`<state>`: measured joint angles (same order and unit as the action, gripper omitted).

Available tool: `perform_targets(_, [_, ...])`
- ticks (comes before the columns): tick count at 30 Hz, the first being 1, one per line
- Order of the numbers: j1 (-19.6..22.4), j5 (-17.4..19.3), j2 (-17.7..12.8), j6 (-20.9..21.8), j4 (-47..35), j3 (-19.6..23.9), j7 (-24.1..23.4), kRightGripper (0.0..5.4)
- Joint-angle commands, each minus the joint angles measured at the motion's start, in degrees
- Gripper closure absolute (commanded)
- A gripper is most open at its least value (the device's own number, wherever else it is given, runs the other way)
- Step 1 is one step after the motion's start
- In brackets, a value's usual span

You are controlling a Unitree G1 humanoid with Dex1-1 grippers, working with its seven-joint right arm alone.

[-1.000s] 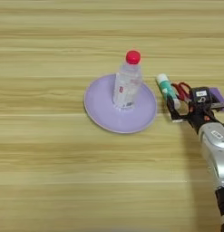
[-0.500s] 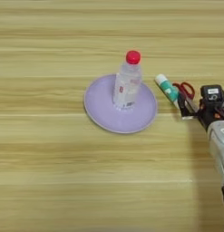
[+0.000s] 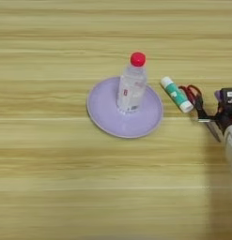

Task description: Move the objects on the table

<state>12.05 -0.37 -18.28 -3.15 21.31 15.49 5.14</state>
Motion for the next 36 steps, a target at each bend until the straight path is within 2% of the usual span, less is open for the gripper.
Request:
perform_targets(1, [5.0, 0.5, -3.4, 3.0, 0.8, 1.4, -1.1, 0.03])
perform_targets(23, [11.0, 4.8, -6.6, 7.2, 17.0, 4.3, 0.3, 0.03])
perform_targets(32, [13.1, 6.2, -7.0, 7.7, 22.1, 4.9, 1.0, 0.03])
perform_targets(36, [14.0, 8.3, -6.7, 6.7, 24.0, 5.7, 2.5, 0.03])
